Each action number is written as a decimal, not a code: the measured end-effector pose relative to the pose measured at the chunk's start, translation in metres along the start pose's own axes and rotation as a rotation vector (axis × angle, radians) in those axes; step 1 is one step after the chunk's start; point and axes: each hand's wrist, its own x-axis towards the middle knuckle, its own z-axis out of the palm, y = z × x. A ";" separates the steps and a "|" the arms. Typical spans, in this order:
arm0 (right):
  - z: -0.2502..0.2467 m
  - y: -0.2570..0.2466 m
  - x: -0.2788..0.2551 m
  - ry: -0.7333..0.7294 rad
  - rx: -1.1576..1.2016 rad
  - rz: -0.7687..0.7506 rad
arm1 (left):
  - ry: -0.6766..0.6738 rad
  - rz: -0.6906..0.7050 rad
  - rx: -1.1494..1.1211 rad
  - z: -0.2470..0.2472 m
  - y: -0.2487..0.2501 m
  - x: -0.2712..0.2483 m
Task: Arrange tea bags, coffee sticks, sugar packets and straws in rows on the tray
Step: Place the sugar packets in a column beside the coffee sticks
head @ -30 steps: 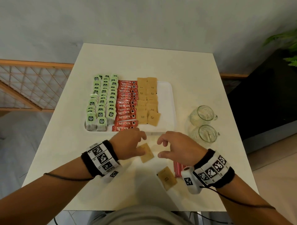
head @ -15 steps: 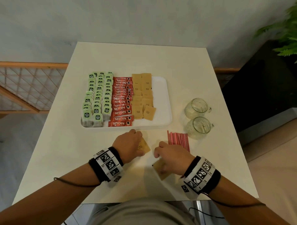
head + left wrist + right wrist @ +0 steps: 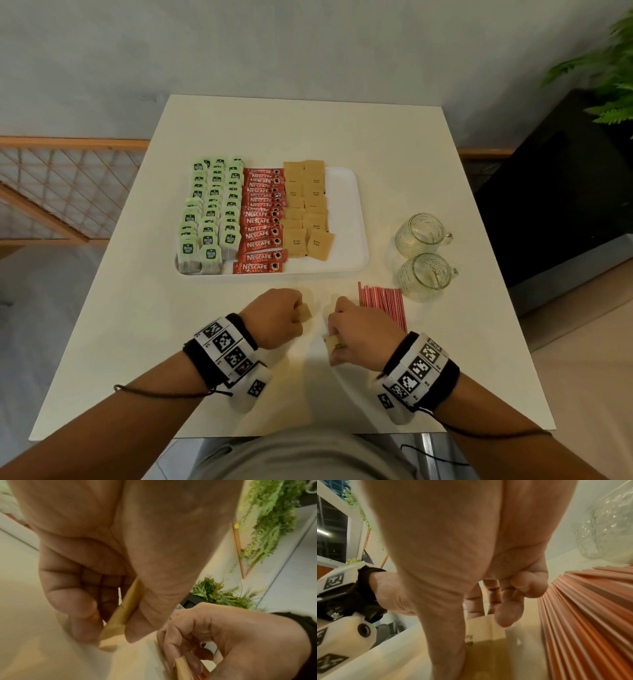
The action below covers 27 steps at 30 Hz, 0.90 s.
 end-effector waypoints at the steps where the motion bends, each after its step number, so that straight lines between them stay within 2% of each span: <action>1: 0.000 0.000 0.000 0.005 0.010 -0.008 | 0.000 0.001 -0.030 -0.001 0.000 -0.001; 4: -0.004 0.003 0.000 0.029 0.111 -0.024 | 0.006 0.020 -0.134 -0.005 0.001 -0.003; 9: -0.020 0.005 0.001 0.095 0.363 -0.056 | 0.011 0.079 -0.466 -0.014 0.006 -0.014; 15: -0.031 0.001 0.006 0.207 0.623 -0.034 | 0.058 0.215 -0.610 -0.025 0.006 -0.017; 19: -0.034 0.000 0.013 0.285 0.725 -0.034 | 0.129 0.215 -0.640 -0.025 0.004 -0.018; 24: -0.026 0.011 0.026 0.398 0.932 -0.007 | 0.243 0.124 -0.761 -0.027 -0.002 -0.014; 27: -0.025 0.011 0.029 0.384 1.025 -0.005 | 0.256 0.078 -0.821 -0.030 -0.008 -0.010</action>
